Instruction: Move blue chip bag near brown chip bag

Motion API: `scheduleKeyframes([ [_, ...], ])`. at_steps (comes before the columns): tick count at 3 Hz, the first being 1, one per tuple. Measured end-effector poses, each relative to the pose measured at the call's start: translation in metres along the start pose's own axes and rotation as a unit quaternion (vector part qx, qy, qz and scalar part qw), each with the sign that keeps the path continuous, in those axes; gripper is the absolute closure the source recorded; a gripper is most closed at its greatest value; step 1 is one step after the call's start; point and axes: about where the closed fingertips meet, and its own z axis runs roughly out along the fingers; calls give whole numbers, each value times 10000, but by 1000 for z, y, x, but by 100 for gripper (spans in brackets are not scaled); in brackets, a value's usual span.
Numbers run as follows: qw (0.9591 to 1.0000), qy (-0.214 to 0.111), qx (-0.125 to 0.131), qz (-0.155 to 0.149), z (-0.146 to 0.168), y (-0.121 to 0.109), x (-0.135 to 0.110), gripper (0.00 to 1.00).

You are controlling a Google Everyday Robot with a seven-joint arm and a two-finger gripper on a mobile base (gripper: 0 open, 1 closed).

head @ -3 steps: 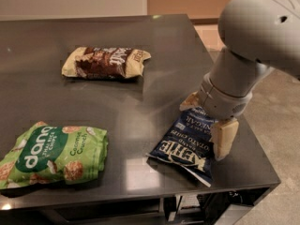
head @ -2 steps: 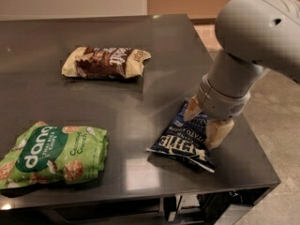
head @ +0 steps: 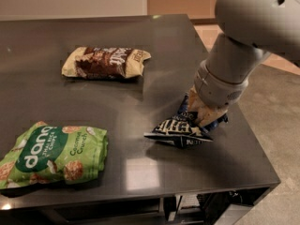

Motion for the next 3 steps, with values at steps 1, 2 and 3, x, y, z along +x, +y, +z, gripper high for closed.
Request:
scheduleKeyframes([
  [1, 9995, -92, 277, 83, -24, -24, -12, 100],
  [2, 9972, -189, 694, 220, -47, -61, -25, 100],
  [3, 9923, -371, 1105, 409, -59, -100, -34, 100],
])
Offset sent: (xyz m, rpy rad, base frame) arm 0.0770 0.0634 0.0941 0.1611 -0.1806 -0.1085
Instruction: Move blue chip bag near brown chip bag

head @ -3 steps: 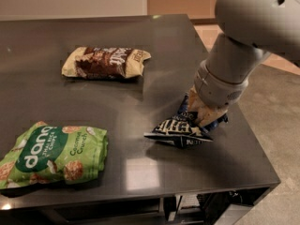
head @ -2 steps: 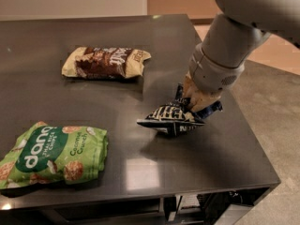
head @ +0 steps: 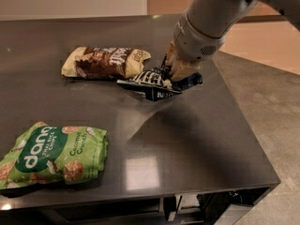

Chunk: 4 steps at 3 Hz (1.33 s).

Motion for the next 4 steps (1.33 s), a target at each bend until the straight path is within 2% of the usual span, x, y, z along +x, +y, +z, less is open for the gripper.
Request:
scheduleKeyframes([
  [1, 9990, -154, 357, 204, 7, -34, -5, 100],
  [2, 9965, -236, 697, 385, 7, -64, -8, 82],
  [3, 9942, -298, 918, 474, 6, -86, -9, 59],
  [4, 9943, -301, 914, 464, 6, -86, -11, 36],
])
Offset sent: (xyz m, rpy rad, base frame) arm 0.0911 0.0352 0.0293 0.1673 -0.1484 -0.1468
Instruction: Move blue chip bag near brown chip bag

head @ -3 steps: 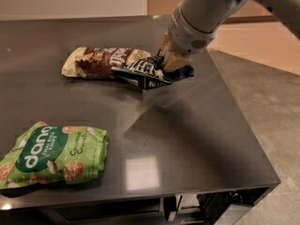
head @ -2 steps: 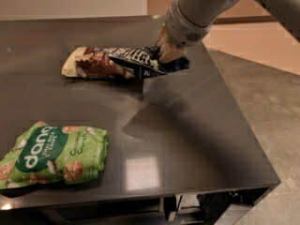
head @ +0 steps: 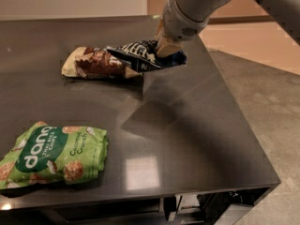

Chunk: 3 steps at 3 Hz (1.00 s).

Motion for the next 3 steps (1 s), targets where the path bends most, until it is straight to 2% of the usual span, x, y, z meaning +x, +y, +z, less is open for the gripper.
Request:
scheduleKeyframes([
  [1, 10000, -3, -8, -11, 1, 0, -1, 12],
  [2, 10000, -6, -15, -21, 2, 1, -2, 0],
  [3, 10000, -6, -16, -22, 2, 1, -2, 0],
])
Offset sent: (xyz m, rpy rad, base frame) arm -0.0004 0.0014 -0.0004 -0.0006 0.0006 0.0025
